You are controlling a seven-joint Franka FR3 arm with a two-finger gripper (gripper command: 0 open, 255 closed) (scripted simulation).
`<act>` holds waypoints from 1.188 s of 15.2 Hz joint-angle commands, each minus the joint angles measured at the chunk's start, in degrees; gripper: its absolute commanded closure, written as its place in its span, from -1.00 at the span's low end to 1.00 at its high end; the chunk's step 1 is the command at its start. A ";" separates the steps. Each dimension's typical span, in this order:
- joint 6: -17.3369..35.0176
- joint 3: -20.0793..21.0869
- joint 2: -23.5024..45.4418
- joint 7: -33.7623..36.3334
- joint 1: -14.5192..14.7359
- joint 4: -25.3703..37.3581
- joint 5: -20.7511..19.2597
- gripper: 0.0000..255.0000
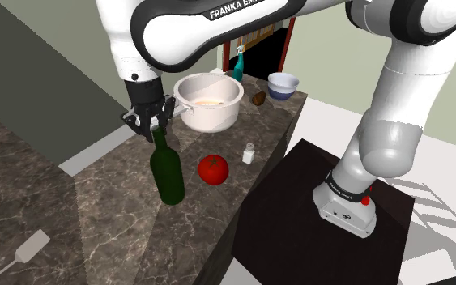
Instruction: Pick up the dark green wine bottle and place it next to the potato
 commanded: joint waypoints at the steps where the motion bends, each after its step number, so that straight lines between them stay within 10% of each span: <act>1: 0.00 0.00 0.01 0.00 0.00 -0.01 0.00 1.00; 18: -7.43 0.22 -0.82 -0.18 0.11 6.69 0.50 1.00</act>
